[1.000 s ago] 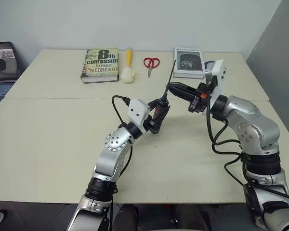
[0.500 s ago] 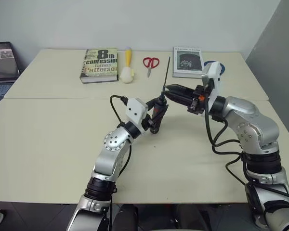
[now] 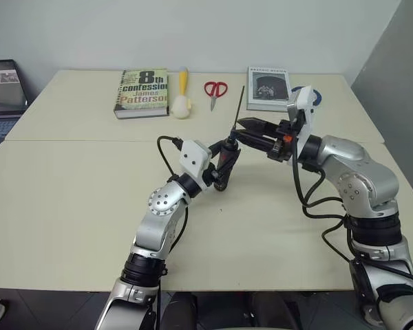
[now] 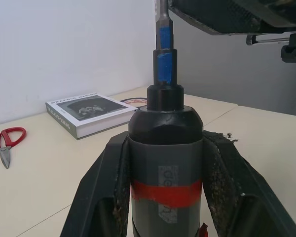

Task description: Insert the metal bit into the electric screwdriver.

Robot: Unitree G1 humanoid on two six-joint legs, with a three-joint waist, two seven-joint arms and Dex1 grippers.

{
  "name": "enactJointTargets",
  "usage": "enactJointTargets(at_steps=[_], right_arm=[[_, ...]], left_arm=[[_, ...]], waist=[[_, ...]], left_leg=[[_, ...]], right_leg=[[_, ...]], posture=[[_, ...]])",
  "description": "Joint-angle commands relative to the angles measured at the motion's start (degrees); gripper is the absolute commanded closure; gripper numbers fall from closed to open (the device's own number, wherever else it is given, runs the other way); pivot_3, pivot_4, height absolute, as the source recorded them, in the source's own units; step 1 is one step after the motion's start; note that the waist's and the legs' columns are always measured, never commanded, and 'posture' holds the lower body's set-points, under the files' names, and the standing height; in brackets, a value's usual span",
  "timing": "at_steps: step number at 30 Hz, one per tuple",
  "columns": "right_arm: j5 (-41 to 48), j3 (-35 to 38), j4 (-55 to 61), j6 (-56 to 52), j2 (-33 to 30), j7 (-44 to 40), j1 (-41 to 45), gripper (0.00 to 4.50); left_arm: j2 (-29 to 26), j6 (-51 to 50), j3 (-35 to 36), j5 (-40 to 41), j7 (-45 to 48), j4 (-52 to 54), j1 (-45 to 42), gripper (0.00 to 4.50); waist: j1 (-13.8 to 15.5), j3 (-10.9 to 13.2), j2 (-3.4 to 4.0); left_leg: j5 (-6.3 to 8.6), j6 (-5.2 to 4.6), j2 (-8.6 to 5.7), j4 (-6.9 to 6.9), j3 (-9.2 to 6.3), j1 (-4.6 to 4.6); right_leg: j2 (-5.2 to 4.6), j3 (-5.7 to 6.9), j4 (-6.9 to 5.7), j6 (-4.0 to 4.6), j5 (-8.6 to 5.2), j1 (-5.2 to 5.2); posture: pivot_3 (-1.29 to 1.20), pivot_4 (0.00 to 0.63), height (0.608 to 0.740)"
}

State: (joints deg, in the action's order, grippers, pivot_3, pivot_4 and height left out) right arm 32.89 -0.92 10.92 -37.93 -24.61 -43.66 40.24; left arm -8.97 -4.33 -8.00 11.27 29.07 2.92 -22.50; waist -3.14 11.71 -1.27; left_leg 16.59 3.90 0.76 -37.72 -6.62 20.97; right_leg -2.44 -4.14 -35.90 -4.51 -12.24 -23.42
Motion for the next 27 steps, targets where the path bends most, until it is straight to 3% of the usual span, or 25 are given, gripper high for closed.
enactJointTargets(at_steps=[1, 21, 27], right_arm=[[2.0, 2.6, 0.5, 0.1, 0.3, 0.4, 2.7, 2.87], [2.0, 3.3, 1.3, 0.4, -3.0, -0.5, 2.0, 2.87], [2.9, 4.0, 1.8, -0.3, -3.7, 0.1, 1.8, 1.56]], left_arm=[[-0.5, 0.6, 0.9, -0.6, -0.7, 0.9, -0.2, 2.86], [-0.7, 1.4, 1.0, -1.0, -0.2, 0.4, -1.4, 2.86], [-0.7, 1.5, 0.8, -1.1, -0.3, 0.4, -1.4, 2.86]], waist=[[0.0, 0.0, 0.00], [0.0, 0.0, 0.00], [-0.1, 0.0, 0.00]], left_leg=[[0.00, 0.00, 0.00, 0.00, 0.00, 0.00], [0.00, 0.00, 0.00, 0.01, 0.00, 0.02], [0.00, 0.00, 0.00, 0.02, 0.01, 0.03]], right_leg=[[0.00, 0.00, 0.00, 0.00, 0.00, 0.00], [0.00, 0.00, 0.00, 0.00, 0.00, -0.01], [0.00, 0.00, -0.01, -0.01, 0.01, -0.05]], posture=[[0.00, 0.150, 0.740], [0.00, 0.150, 0.740], [0.00, 0.150, 0.740]])
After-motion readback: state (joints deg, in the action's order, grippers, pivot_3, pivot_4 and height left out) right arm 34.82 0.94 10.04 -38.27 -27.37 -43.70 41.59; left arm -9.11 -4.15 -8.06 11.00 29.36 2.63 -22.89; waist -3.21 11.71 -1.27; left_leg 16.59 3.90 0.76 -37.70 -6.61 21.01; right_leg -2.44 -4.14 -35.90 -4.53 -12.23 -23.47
